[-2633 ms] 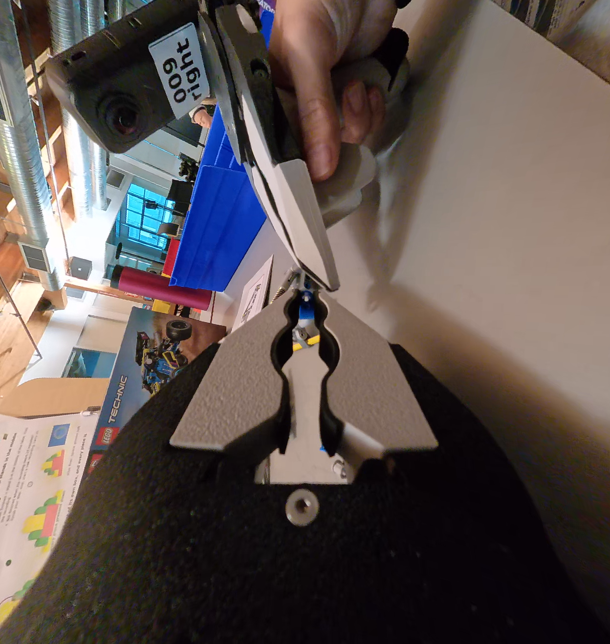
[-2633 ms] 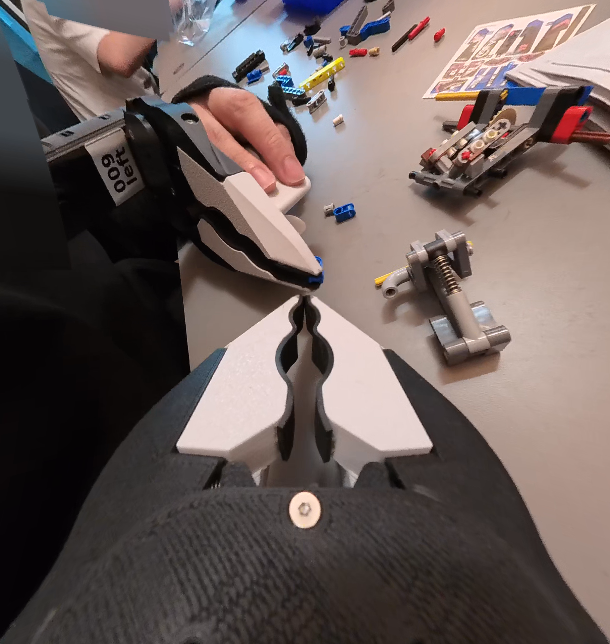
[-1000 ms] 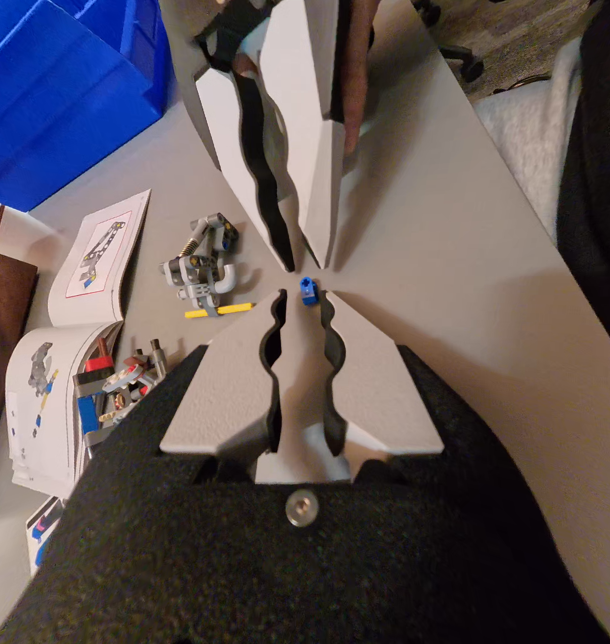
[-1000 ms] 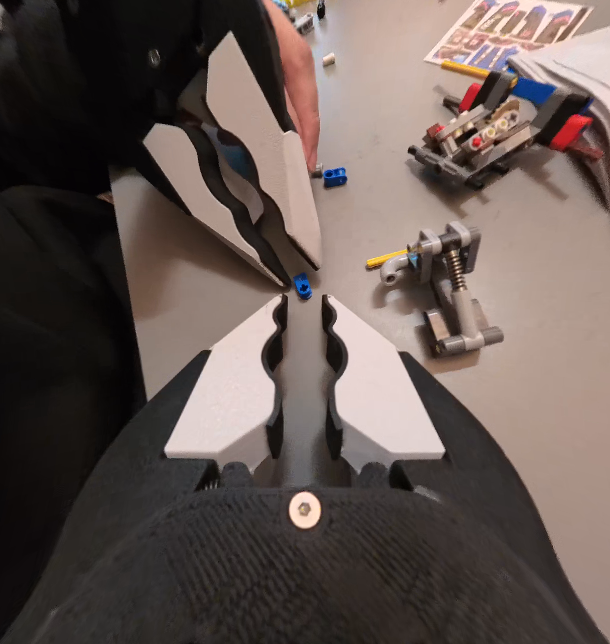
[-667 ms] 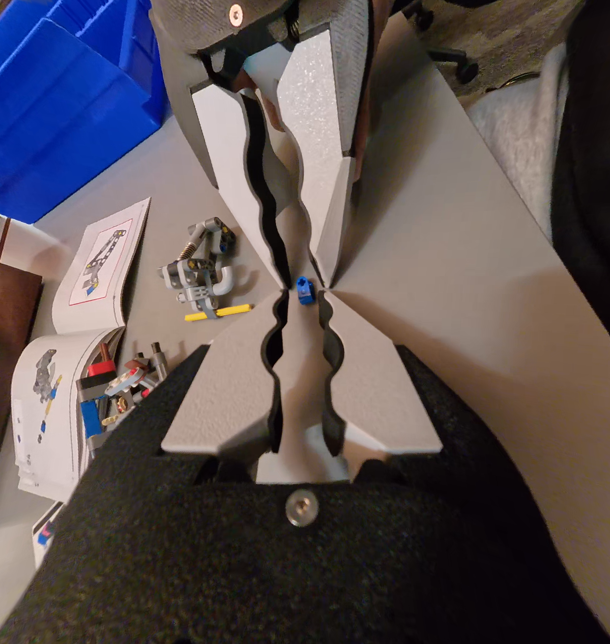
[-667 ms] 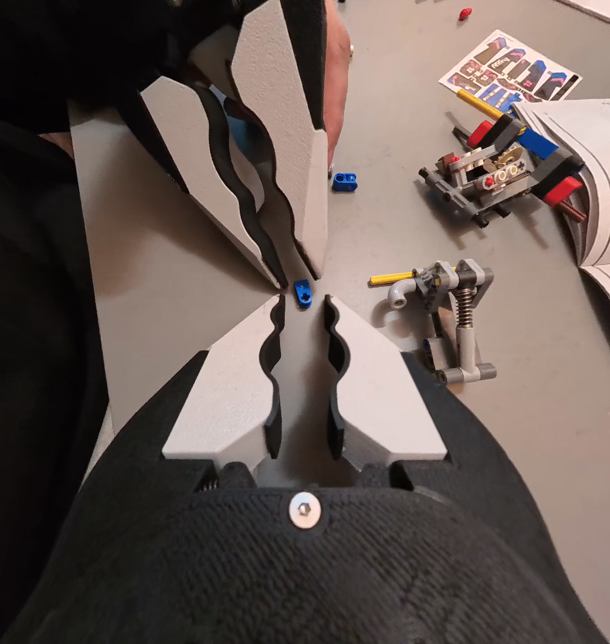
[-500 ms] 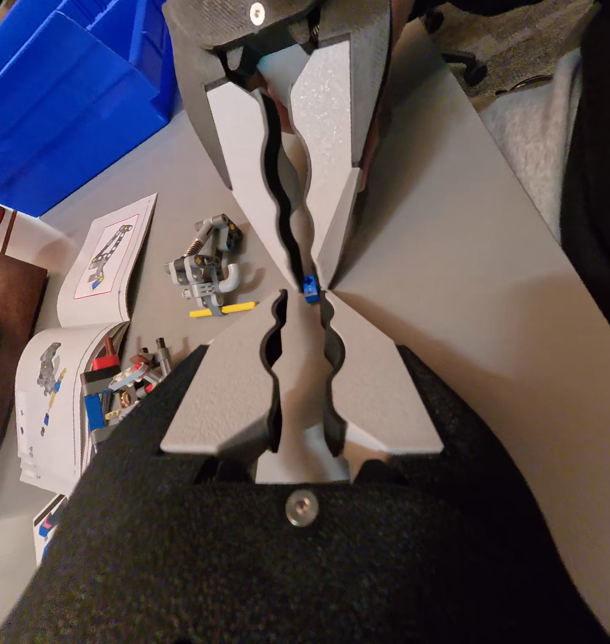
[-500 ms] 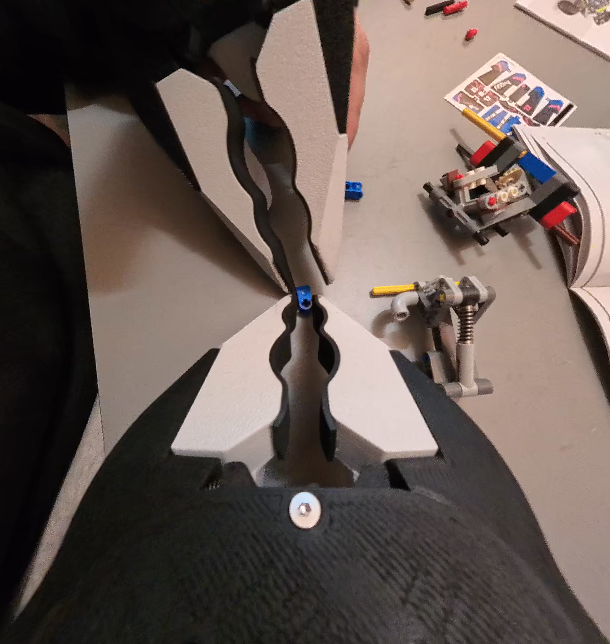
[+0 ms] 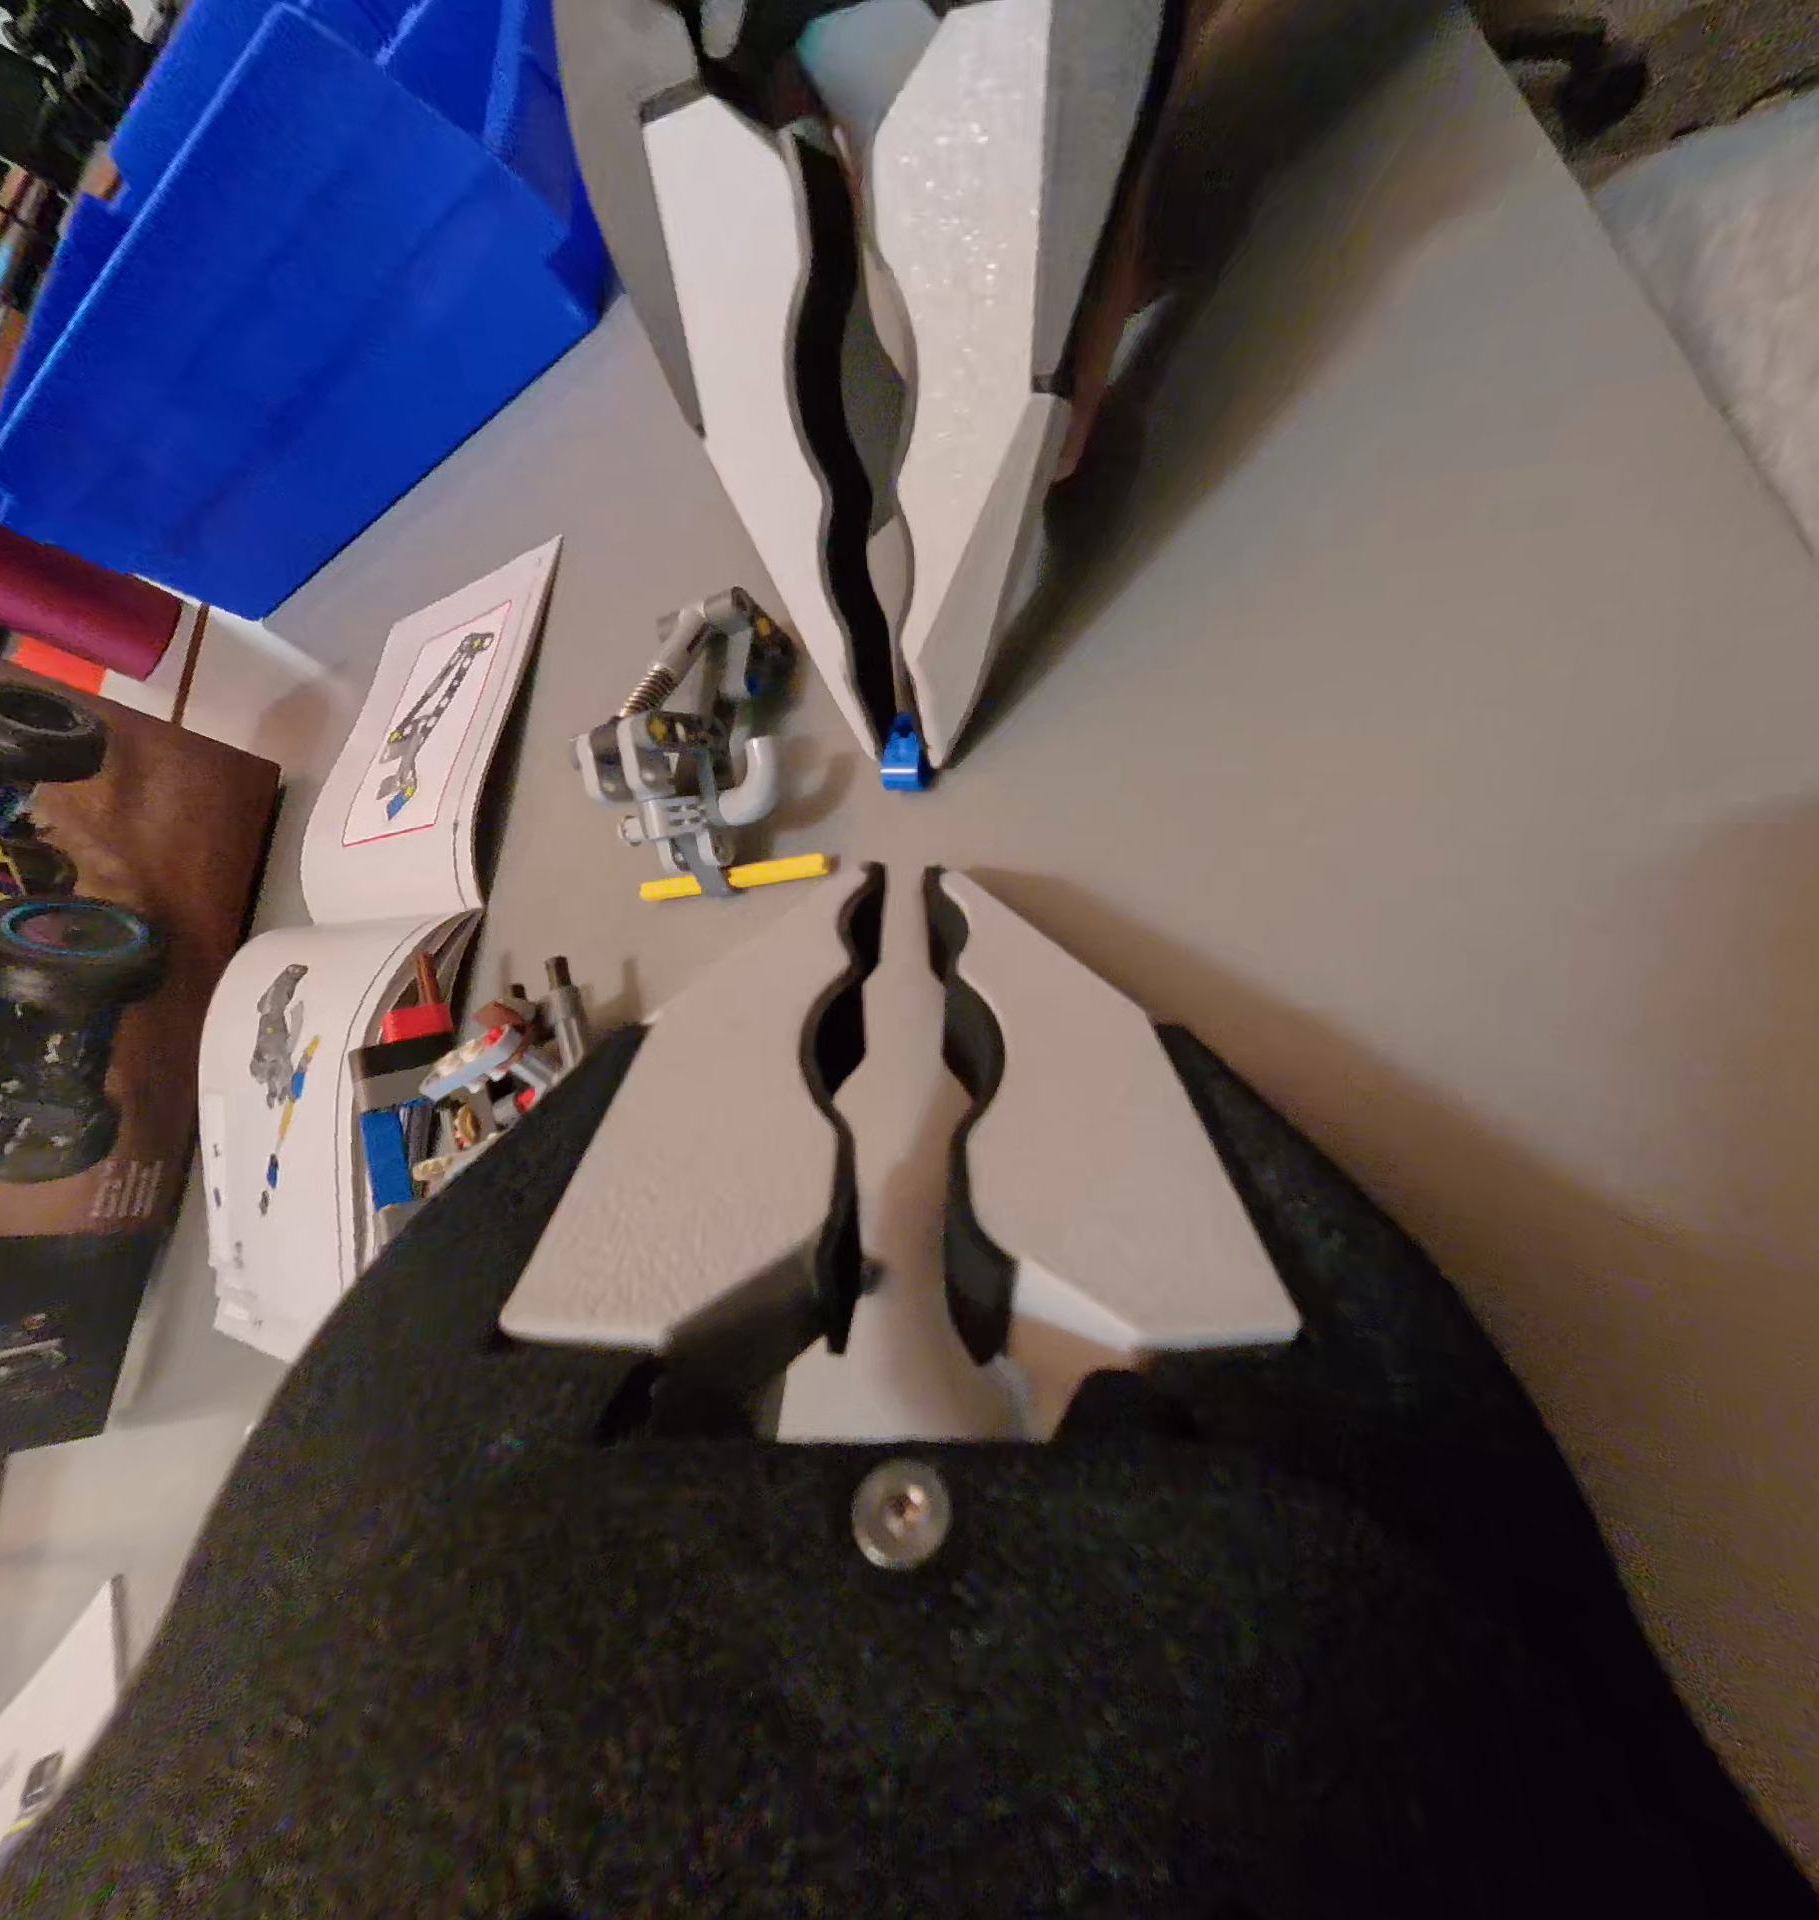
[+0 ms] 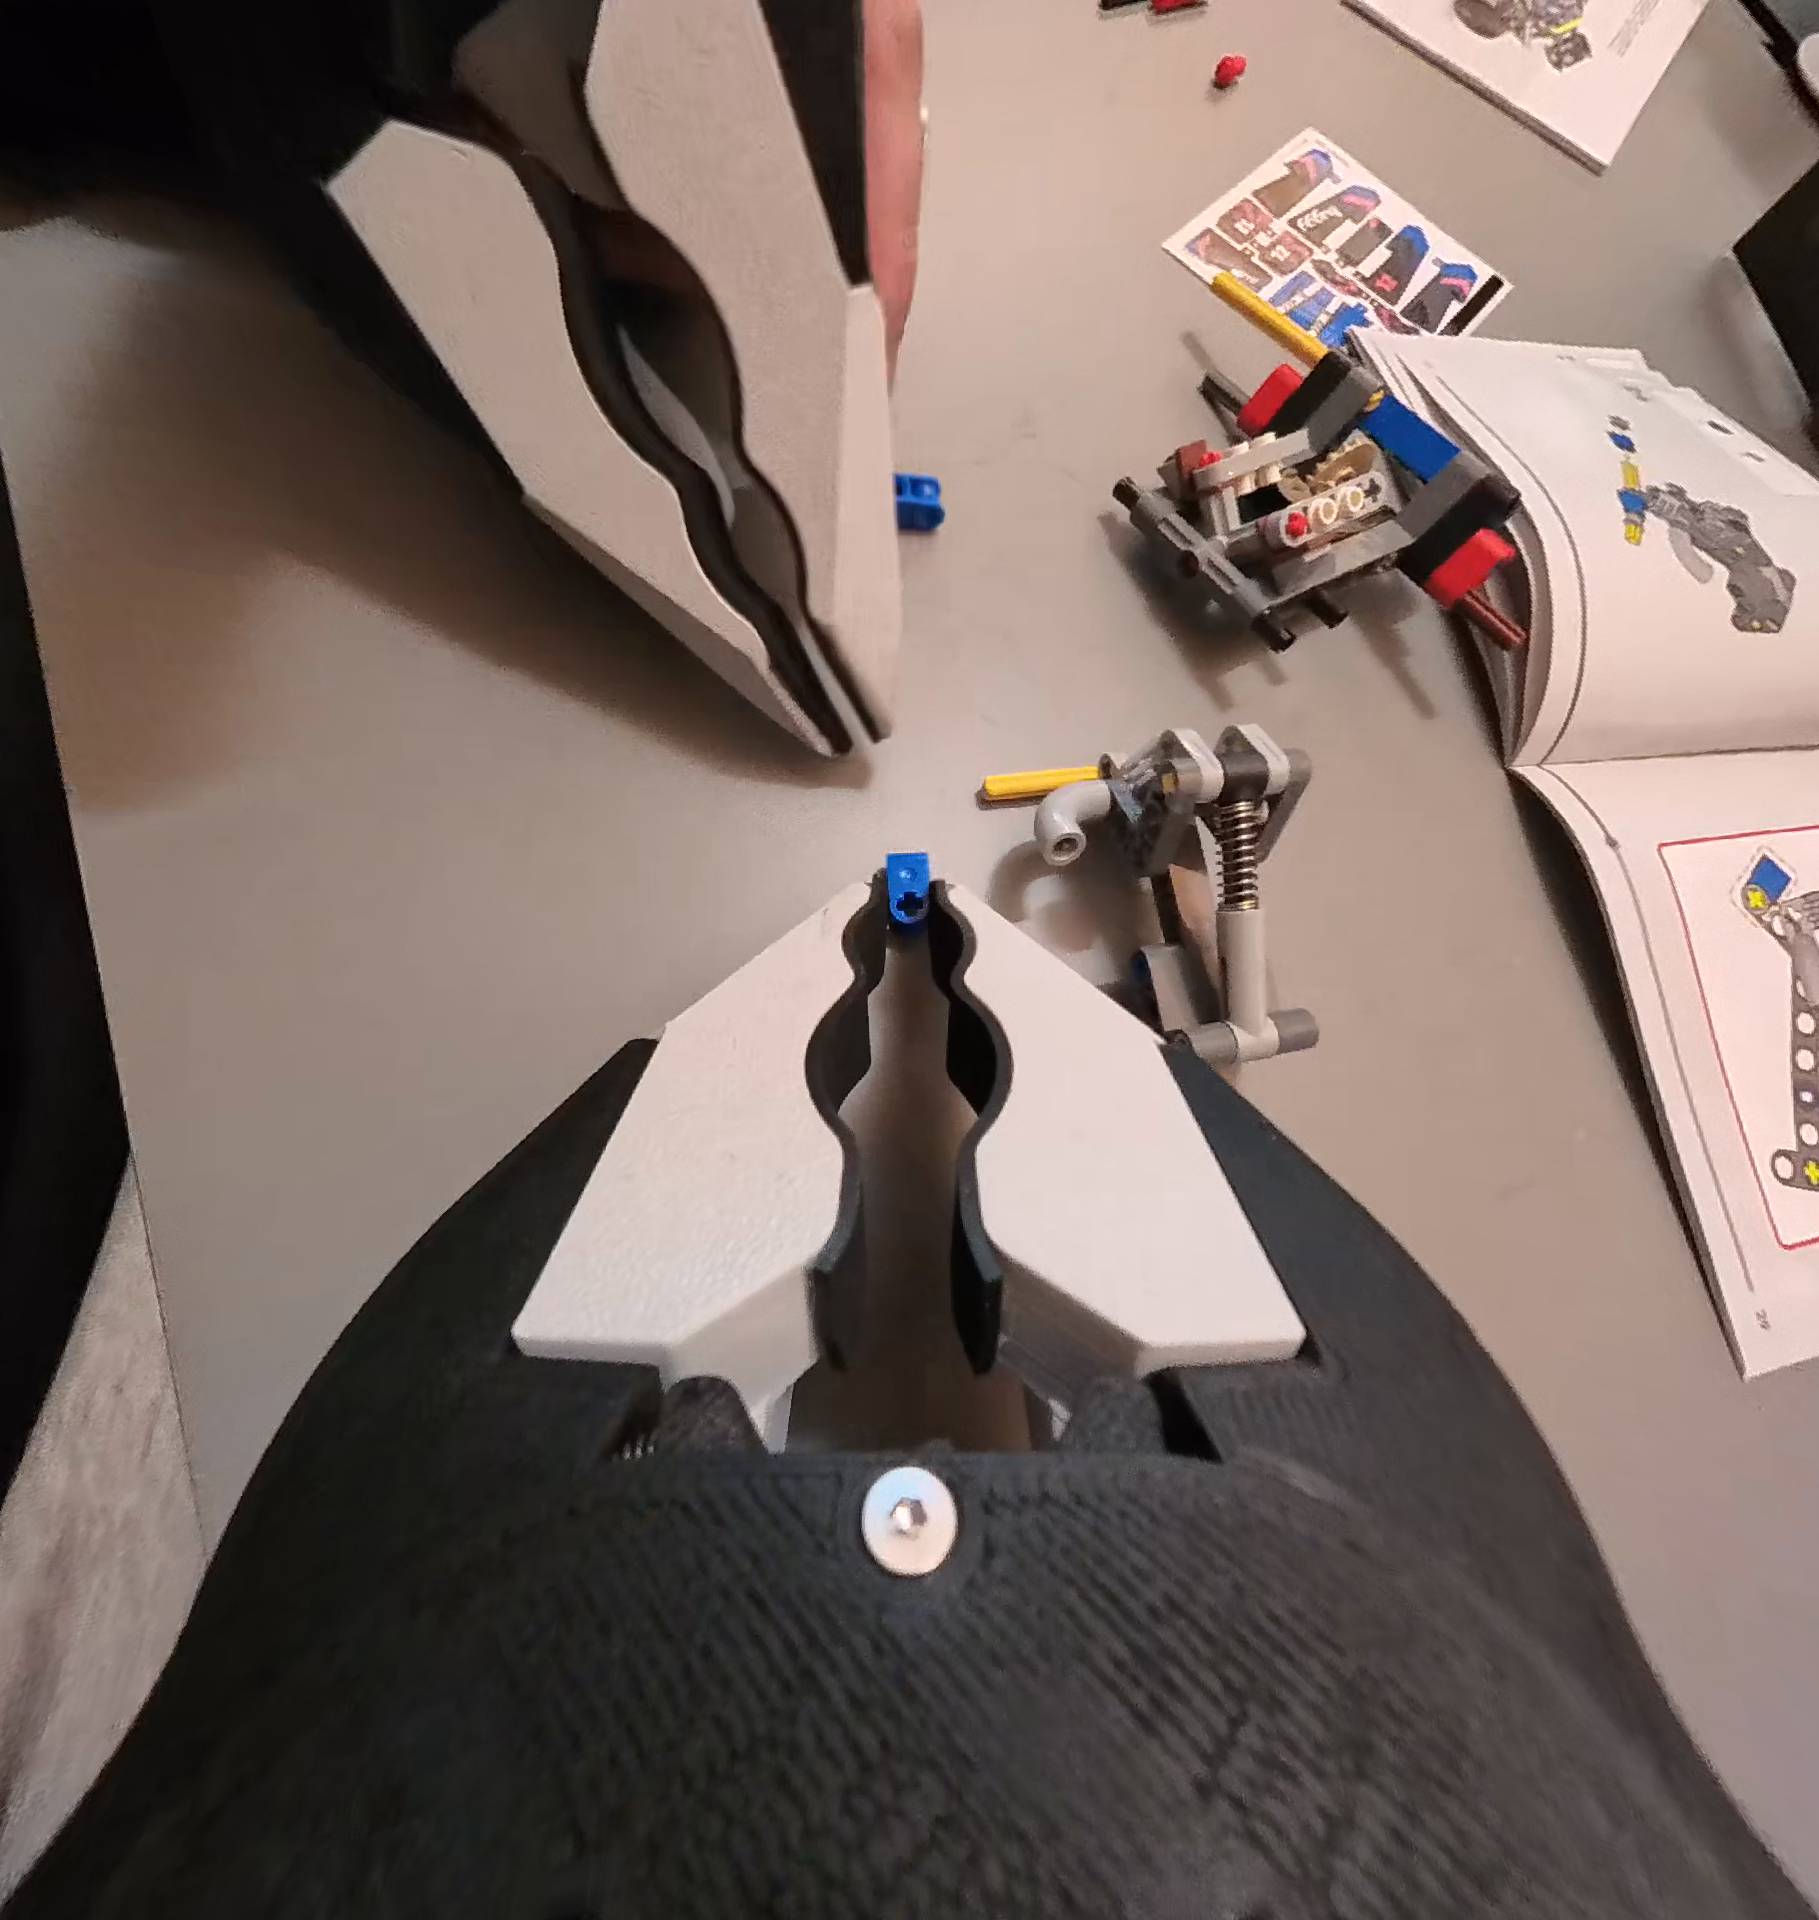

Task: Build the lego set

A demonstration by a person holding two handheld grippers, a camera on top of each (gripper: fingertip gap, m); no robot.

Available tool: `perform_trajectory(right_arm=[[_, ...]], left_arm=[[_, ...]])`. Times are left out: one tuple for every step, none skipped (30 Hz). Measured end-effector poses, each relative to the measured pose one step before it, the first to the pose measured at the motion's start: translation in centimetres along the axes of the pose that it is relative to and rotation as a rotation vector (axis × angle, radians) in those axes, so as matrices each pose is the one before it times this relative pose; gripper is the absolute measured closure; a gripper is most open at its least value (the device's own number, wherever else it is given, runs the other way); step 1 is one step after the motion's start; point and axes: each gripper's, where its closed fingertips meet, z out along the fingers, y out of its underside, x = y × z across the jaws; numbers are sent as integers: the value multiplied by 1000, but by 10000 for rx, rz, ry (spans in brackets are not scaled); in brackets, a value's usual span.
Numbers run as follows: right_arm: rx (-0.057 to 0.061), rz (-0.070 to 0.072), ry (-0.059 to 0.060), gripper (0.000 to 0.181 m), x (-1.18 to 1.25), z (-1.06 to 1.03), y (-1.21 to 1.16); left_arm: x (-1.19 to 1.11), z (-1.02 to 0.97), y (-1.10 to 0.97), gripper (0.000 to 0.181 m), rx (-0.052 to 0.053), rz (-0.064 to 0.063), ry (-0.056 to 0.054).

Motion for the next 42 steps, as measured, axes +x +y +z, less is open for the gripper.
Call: perform_trajectory(right_arm=[[0, 4, -5, 175, -1, 5, -2], [0, 14, -13, 175, -6, 4, 1], [-1, 27, -23, 175, 3, 6, -6], [-1, 32, -27, 175, -2, 6, 8], [-2, 30, -25, 175, -2, 6, -6], [-2, 27, -24, 175, -8, 7, 4], [-1, 21, -18, 175, -3, -4, -2], [0, 13, -12, 175, 2, -2, 8], [-1, 13, -12, 175, -4, 4, 2], [0, 12, -13, 175, -9, 10, -5], [0, 13, -12, 175, 3, -9, 0], [-1, 17, -17, 175, -5, 8, -1], [-1, 21, -22, 175, -9, 2, 5], [-1, 28, -26, 175, -11, 0, -5], [-1, 29, -25, 175, 2, 6, 6], [-1, 22, -19, 175, -5, -4, -3], [-1, 9, -9, 175, -12, 11, 6], [0, 3, -4, 175, 7, -1, 3], [0, 4, -4, 175, -8, 0, 0], [0, 4, -4, 175, 1, 5, -3], [0, 5, -5, 175, -5, -6, 6], [0, 9, -8, 175, 1, 3, -13], [0, 9, -8, 175, -4, -1, 4], [-1, 9, -7, 175, -2, -2, 4], [-1, 2, -2, 175, 3, 4, -2], [2, -18, 7, 175, -5, 4, -9], [0, -35, 23, 175, 10, 10, -16], [2, -44, 33, 175, 10, 24, -20], [1, -36, 30, 175, 6, 18, -14], [2, -24, 20, 175, 12, 9, -15], [1, -13, 10, 175, -1, 13, -17], [0, -5, 4, 175, 3, 6, -6], [-1, 0, 2, 175, 4, 17, 0], [0, 3, 3, 175, 5, 10, -8], [-1, 5, 1, 175, 7, 4, -2], [0, 4, -2, 175, 8, -1, 4], [0, 3, -4, 175, -7, 0, 0], [0, 13, -7, 175, 4, -3, -7], [-1, 14, -4, 175, 13, 14, 7], [0, 6, -5, 175, 4, -8, -4], [0, 6, -5, 175, -11, 0, 0], [1, 2, -2, 175, 9, -1, 2]], left_arm=[[18, 46, 35, 181, -42, 85, -61], [-30, -2, 14, 181, -9, 24, -46], [-12, -3, -4, 181, 2, -9, -4], [-32, 12, 21, 181, -9, -23, -13], [-59, 23, 26, 181, -24, -12, -39], [-25, 32, 30, 181, -29, 16, -35], [16, 19, 16, 181, -17, 42, -19], [6, 10, 4, 181, -13, 47, -37], [-41, 24, 24, 181, -26, 43, -67], [-33, 28, 13, 181, -19, 45, -61], [-15, 3, 1, 181, -5, 34, -45], [-35, 5, 10, 181, -10, 7, -29], [-16, 15, 19, 181, -12, -10, -11], [-8, 9, -3, 181, -5, -11, 2], [0, -7, 10, 181, 1, -2, 3], [5, 3, -6, 181, 0, 11, -6], [6, -1, -1, 181, 1, 18, -13], [1, -5, -1, 181, 0, 13, -10], [-1, 0, 1, 181, 0, -1, -1], [-8, 5, 2, 181, -1, -11, 6], [5, 3, -4, 181, -1, -12, 9], [-1, 2, 12, 181, 0, -9, 7], [2, 8, -4, 181, -1, -5, 1], [-17, 4, 3, 181, -6, -2, -11], [-34, 13, 15, 181, -14, -1, -25], [-28, 12, 15, 181, -14, -4, -23], [-11, 9, 11, 181, -7, -4, -12], [-16, 6, 0, 181, -3, 1, -9], [-10, 3, 11, 181, -3, 4, -9], [-7, 4, -5, 181, -4, 0, -9], [-15, 7, 5, 181, -3, -3, -5], [0, -1, 1, 181, -1, -3, -1], [-3, 0, 0, 181, 0, 0, -2], [5, 4, 1, 181, 0, 4, -4], [-6, -2, -4, 181, -1, 4, -8], [-7, 4, 9, 181, -2, 3, -7], [-5, 0, 1, 181, -1, 1, -3], [5, -1, -6, 181, 0, 1, -2], [-4, 0, 0, 181, 0, 2, -2], [-5, 0, -1, 181, 0, 2, -3], [1, -1, -6, 181, 0, 3, -3], [-5, 0, 0, 181, 0, 2, -3]])
